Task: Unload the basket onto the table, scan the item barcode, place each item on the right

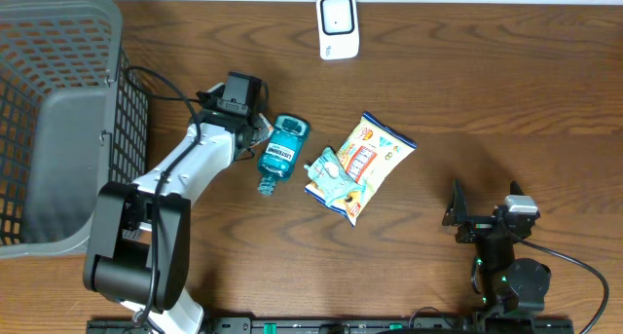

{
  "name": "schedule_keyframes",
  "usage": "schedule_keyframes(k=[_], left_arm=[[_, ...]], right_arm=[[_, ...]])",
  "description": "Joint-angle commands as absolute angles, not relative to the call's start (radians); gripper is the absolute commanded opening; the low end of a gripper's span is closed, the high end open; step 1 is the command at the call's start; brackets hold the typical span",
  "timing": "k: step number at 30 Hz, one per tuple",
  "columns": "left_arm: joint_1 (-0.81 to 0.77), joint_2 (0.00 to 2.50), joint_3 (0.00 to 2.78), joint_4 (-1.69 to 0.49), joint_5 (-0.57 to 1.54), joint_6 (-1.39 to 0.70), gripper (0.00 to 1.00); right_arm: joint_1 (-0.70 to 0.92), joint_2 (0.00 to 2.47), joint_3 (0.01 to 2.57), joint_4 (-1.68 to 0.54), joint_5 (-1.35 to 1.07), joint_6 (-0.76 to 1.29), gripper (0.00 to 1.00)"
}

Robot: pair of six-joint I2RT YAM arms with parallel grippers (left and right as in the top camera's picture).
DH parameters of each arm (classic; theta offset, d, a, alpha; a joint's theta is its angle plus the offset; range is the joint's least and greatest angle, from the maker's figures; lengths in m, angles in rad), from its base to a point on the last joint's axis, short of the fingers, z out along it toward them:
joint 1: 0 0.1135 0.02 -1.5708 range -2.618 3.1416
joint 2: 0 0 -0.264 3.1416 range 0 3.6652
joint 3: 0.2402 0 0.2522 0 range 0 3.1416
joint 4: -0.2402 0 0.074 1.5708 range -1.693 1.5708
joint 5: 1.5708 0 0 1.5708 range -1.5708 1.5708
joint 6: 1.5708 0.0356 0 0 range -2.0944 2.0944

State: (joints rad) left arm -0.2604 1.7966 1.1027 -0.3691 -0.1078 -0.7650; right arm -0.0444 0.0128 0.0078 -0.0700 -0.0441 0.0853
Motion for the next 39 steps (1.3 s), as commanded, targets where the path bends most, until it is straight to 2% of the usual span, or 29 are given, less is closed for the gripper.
schedule_keyframes(k=[1,2,4,7,12,16,18,20,21,26,28,32,35,39], left_arm=[[-0.274,1.811,1.098,-0.368,-0.117,-0.776,0.17],[-0.274,1.810,1.098,-0.373,-0.117,-0.776,0.17],[-0.274,1.808,1.098,-0.401,-0.116,-0.776,0.40],[-0.274,1.797,1.098,-0.422,-0.116,-0.775,0.60],[-0.275,1.711,1.098,-0.425,-0.113,-0.752,0.70],[-0.274,1.581,1.098,-0.376,-0.113,-0.682,0.71],[-0.274,1.497,1.098,-0.311,-0.113,-0.618,0.80],[-0.274,1.413,1.098,-0.209,-0.113,-0.518,0.95],[-0.274,1.374,1.098,-0.146,-0.114,-0.461,1.00],[-0.274,1.229,1.098,0.157,-0.113,-0.211,0.98],[-0.274,1.180,1.098,0.195,-0.113,-0.103,0.98],[-0.274,1.074,1.102,0.060,-0.160,0.156,0.98],[-0.274,1.017,1.102,-0.045,-0.261,0.231,0.98],[-0.271,0.962,1.102,-0.057,-0.267,0.258,0.98]], right_arm=[[-0.049,0.012,0.006,-0.072,-0.035,0.070,0.99],[-0.049,0.012,0.006,-0.072,-0.036,0.070,0.99],[-0.049,0.012,0.006,-0.072,-0.035,0.070,0.99],[-0.049,0.012,0.006,-0.072,-0.036,0.070,0.99],[-0.049,0.012,0.006,-0.072,-0.036,0.070,0.99],[-0.049,0.012,0.006,-0.072,-0.035,0.070,0.99],[-0.049,0.012,0.006,-0.072,-0.035,0.070,0.99],[-0.049,0.012,0.006,-0.072,-0.035,0.070,0.99],[-0.049,0.012,0.006,-0.072,-0.036,0.070,0.99],[-0.049,0.012,0.006,-0.072,-0.035,0.070,0.99],[-0.049,0.012,0.006,-0.072,-0.035,0.070,0.99],[-0.049,0.012,0.006,-0.072,-0.035,0.070,0.99],[-0.049,0.012,0.006,-0.072,-0.036,0.070,0.99],[-0.049,0.012,0.006,-0.072,-0.035,0.070,0.99]])
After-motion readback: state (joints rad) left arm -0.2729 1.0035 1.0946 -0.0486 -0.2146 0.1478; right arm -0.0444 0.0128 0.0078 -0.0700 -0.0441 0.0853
